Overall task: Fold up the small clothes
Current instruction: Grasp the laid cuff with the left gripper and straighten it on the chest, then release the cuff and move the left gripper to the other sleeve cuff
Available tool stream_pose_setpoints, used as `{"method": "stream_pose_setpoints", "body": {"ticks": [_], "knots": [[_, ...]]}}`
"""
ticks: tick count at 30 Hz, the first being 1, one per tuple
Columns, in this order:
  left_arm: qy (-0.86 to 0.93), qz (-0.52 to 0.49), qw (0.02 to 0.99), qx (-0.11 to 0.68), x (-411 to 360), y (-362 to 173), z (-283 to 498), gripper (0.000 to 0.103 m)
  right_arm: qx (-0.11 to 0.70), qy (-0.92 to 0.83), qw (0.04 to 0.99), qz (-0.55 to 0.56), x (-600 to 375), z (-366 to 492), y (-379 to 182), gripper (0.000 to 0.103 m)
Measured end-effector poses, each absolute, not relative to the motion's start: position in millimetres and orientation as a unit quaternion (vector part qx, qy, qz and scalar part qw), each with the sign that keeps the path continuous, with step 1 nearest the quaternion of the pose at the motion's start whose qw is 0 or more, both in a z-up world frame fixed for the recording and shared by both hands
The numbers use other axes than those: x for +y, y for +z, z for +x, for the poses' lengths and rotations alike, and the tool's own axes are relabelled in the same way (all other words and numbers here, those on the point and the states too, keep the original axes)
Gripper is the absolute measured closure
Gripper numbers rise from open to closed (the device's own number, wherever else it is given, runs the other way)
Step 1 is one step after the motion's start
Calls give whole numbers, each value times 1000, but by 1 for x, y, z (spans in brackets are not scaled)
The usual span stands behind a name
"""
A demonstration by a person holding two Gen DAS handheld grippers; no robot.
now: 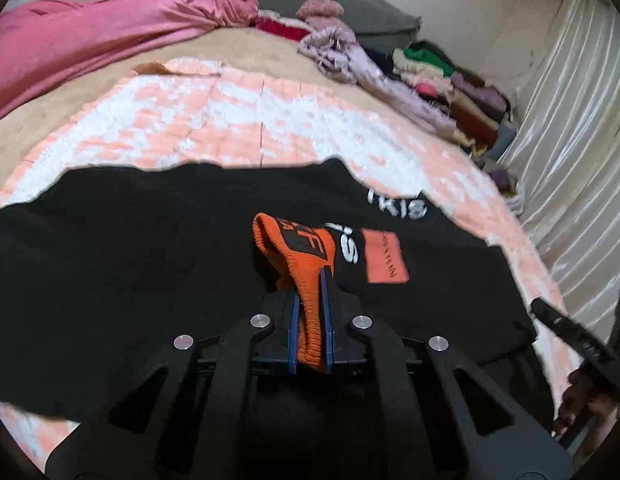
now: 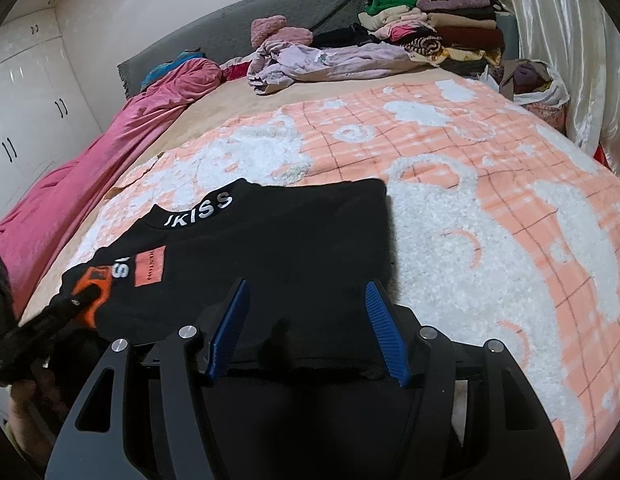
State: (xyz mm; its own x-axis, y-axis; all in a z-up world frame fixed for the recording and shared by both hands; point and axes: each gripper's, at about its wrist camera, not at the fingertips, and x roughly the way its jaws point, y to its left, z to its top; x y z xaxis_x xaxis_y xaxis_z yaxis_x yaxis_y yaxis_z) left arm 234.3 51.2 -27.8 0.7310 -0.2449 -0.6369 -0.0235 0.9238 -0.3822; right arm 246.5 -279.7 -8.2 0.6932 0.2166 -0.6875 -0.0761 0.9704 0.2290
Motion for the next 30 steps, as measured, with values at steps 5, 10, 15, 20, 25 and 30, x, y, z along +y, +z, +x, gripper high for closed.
{"method": "stream_pose_setpoints", "body": {"ticks": [5, 10, 15, 20, 25, 30], "knots": [[-39, -148, 923, 354, 54, -17, 230, 100, 382, 73, 918, 80, -279, 245, -8, 44], [-21, -128, 913, 386, 51, -32, 238, 97, 382, 85, 918, 67, -267, 249, -10, 44], [1, -110, 925, 363, 60, -17, 228, 84, 395, 94, 913, 44, -254, 257, -18, 44], [50, -107, 936, 332, 79, -3, 217, 83, 424, 86, 902, 13, -249, 264, -37, 44], [7, -89, 945, 316, 54, 5, 213, 82, 427, 82, 900, 3, -247, 263, -44, 44], [-6, -43, 935, 352, 25, -14, 222, 54, 427, 82, 901, 8, -249, 260, -44, 44]]}}
